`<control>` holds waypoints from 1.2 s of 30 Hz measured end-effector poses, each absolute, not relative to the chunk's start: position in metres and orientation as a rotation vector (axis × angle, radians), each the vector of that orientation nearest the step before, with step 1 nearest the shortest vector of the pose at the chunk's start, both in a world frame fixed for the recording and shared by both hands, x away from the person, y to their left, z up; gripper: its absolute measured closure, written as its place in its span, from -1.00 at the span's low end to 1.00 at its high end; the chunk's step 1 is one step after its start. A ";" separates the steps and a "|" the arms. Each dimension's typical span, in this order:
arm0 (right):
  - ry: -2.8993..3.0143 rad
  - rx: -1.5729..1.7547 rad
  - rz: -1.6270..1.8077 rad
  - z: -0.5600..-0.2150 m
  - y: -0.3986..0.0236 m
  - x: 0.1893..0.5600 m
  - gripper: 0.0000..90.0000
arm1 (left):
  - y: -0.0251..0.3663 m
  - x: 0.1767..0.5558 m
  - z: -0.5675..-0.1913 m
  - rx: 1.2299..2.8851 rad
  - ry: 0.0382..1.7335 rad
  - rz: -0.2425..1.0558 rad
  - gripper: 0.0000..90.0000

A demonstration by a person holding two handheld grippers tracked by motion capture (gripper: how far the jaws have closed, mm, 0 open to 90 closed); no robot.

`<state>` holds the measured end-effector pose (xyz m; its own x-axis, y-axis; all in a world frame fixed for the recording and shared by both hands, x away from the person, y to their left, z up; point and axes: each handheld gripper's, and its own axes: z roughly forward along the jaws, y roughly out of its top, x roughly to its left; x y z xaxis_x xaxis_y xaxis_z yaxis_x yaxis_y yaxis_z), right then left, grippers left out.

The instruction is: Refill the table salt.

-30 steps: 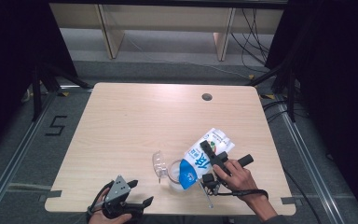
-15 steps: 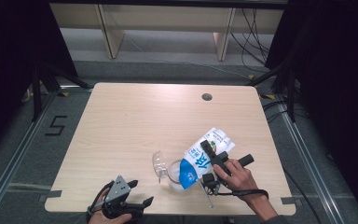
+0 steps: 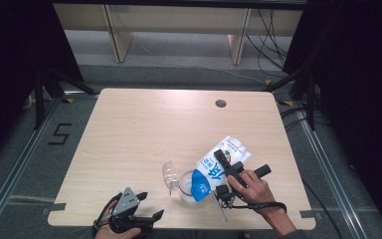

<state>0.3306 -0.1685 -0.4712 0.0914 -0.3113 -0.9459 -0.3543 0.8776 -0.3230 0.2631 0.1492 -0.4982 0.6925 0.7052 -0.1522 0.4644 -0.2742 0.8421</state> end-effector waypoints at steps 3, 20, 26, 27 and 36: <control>1.511 -0.551 0.028 -0.472 -0.169 0.330 0.59 | 0.149 0.264 -0.498 1.924 0.909 0.307 -0.58; 1.492 -0.564 0.036 -0.471 -0.167 0.330 0.60 | 0.149 0.264 -0.498 1.922 0.909 0.307 -0.58; 1.510 -0.550 0.032 -0.472 -0.169 0.330 0.60 | 0.149 0.264 -0.498 1.921 0.910 0.306 -0.58; 1.495 -0.575 0.024 -0.470 -0.168 0.330 0.60 | 0.149 0.264 -0.498 1.924 0.908 0.307 -0.58; 1.496 -0.564 0.036 -0.471 -0.167 0.330 0.61 | 0.148 0.264 -0.499 1.915 0.911 0.307 -0.58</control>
<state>0.3298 -0.1673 -0.4706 0.0996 -0.3169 -0.9432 -0.3616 0.8716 -0.3311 0.2636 0.1479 -0.4988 0.6899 0.7060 -0.1599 0.4649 -0.2629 0.8454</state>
